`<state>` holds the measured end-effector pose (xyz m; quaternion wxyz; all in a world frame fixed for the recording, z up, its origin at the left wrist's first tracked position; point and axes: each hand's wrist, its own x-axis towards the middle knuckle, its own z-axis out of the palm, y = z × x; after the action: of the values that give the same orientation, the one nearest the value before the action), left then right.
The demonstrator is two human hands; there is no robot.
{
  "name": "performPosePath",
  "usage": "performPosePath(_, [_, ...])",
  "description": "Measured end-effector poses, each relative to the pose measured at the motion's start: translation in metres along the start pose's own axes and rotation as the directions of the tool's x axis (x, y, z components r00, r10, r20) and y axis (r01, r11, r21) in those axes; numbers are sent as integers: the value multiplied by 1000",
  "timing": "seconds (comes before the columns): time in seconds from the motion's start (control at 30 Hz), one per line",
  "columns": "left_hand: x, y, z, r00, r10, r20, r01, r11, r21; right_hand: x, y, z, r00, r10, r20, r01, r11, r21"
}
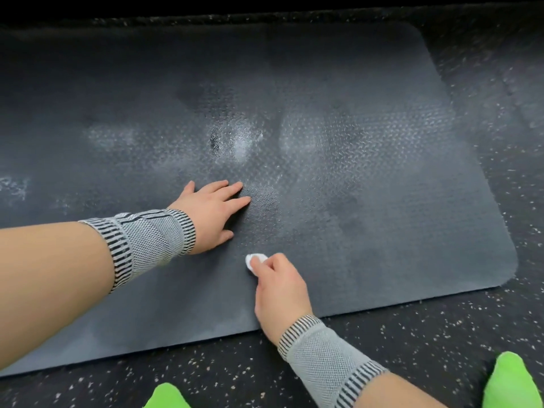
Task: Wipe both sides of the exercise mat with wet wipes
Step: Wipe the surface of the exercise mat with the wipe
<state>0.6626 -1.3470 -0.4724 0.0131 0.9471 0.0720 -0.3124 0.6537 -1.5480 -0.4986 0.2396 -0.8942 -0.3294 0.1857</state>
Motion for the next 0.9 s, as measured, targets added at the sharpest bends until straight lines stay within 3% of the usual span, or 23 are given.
performPosePath(0.1, [0, 0, 2, 1000, 1, -5, -1, 1000, -12, 25, 21, -31, 1000, 0, -29, 1, 1000, 27])
performPosePath(0.2, [1, -1, 3, 1000, 9, -7, -10, 1000, -20, 72, 64, -68, 923, 311, -228, -326, 945, -29])
performPosePath(0.27, [2, -1, 3, 1000, 12, -9, -12, 1000, -20, 82, 70, -69, 881, 416, -225, -436, 898, -47])
performPosePath(0.33, [3, -2, 1, 1000, 12, -10, -12, 1000, -20, 70, 49, -49, 916, 380, -130, -389, 920, -47])
performPosePath(0.43, [3, -3, -1, 1000, 17, -8, -18, 999, -39, 38, 11, -15, 991, 119, -57, -121, 992, -32])
performPosePath(0.5, [2, -4, -1, 1000, 20, -8, -20, 999, -46, 32, 4, -13, 998, -18, 61, 18, 1000, -8])
performPosePath(0.57, [1, -5, -1, 1000, 21, -8, -21, 999, -46, 46, 15, -29, 997, -79, 13, 79, 997, -21])
performPosePath(0.6, [2, -5, -1, 1000, 22, -8, -22, 999, -45, 57, 25, -40, 996, -38, -82, 35, 999, -39])
performPosePath(0.67, [3, -6, 0, 1000, 26, -1, -26, 999, -45, 84, 51, -64, 954, 199, -225, -215, 975, -48])
performPosePath(0.73, [4, -7, 0, 999, 31, 6, -31, 998, -47, 96, 66, -73, 880, 417, -228, -432, 901, -22])
performPosePath(0.77, [4, -7, 0, 999, 32, 6, -32, 998, -47, 96, 61, -69, 871, 444, -211, -462, 886, -40])
performPosePath(0.9, [4, -8, -3, 1000, 25, -3, -25, 998, -55, 57, 3, -17, 991, 128, -48, -132, 988, -83])
